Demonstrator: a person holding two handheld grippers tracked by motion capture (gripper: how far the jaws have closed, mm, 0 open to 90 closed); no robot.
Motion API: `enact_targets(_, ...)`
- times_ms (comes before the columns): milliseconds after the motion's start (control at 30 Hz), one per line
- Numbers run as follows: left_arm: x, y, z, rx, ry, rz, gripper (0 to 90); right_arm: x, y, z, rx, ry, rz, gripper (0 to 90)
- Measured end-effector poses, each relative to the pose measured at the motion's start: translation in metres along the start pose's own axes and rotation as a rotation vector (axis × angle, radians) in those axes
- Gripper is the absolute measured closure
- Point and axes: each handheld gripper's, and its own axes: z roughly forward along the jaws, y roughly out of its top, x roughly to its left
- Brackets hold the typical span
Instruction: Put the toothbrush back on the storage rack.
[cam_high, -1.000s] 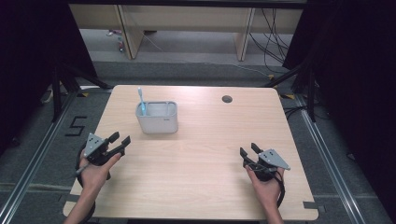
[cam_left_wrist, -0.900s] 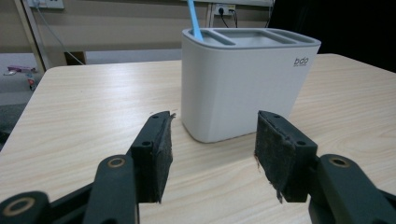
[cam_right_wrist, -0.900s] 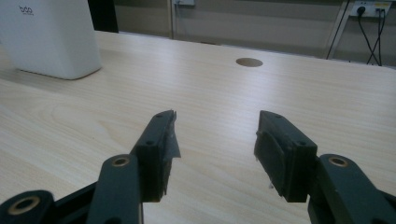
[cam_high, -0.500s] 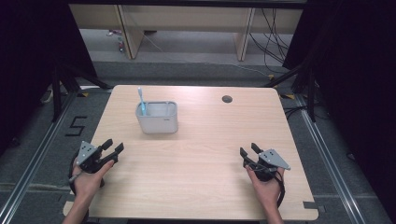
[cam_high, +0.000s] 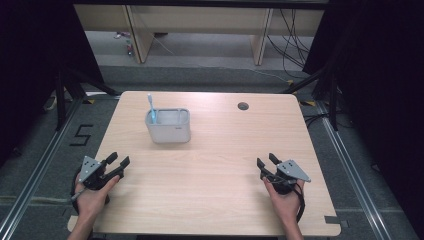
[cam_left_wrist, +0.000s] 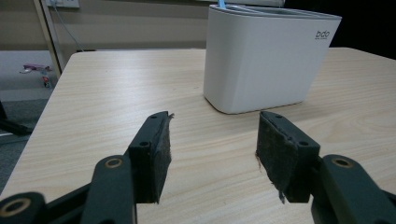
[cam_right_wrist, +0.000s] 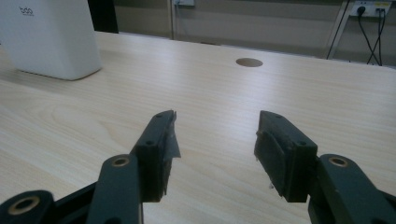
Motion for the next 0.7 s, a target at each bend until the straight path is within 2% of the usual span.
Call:
enact_targets(33,0.0002,-0.0004,0.0006,-0.012,-0.007,-0.001,43.9,0.0001,0.0000,0.0000,0.001,-0.001,0.000,47.5)
enact_targets(167,-0.0008,0.0001,0.0001,0.002,-0.006,0.013,43.1,0.0005,0.0000,-0.0004,0.005,-0.004,-0.002,47.3)
enact_targets(200,-0.0006,0.0000,0.0001,0.001,-0.006,0.011,42.9,0.0007,-0.0001,-0.0002,0.002,-0.001,0.003,47.3)
enact_targets(233,-0.0004,-0.0002,0.0001,-0.005,-0.006,0.006,42.9,0.0030,-0.0007,-0.0002,-0.005,-0.008,0.032,47.3)
enact_targets(300,0.0003,-0.0009,0.0003,-0.022,-0.011,-0.006,41.8,0.0026,-0.0006,0.0000,-0.004,-0.010,0.023,47.2)
enact_targets(400,0.0004,-0.0012,-0.0029,-0.030,0.005,-0.014,39.8,0.0011,-0.0001,-0.0001,0.002,-0.004,0.000,47.2)
enact_targets(433,0.0002,-0.0022,-0.0017,-0.056,-0.003,-0.020,39.4,0.0012,-0.0001,-0.0002,0.003,-0.007,0.004,47.2)
enact_targets(567,-0.0028,-0.0013,-0.0035,-0.027,0.020,0.009,38.2,-0.0001,0.0002,0.0012,0.004,0.007,0.002,47.1)
enact_targets(633,-0.0044,-0.0017,-0.0021,-0.032,0.019,0.021,38.0,0.0001,0.0008,-0.0004,0.022,-0.021,-0.012,47.0)
enact_targets(700,-0.0058,-0.0013,-0.0026,-0.018,0.024,0.032,38.1,0.0015,0.0005,-0.0002,0.017,-0.011,0.007,46.8)
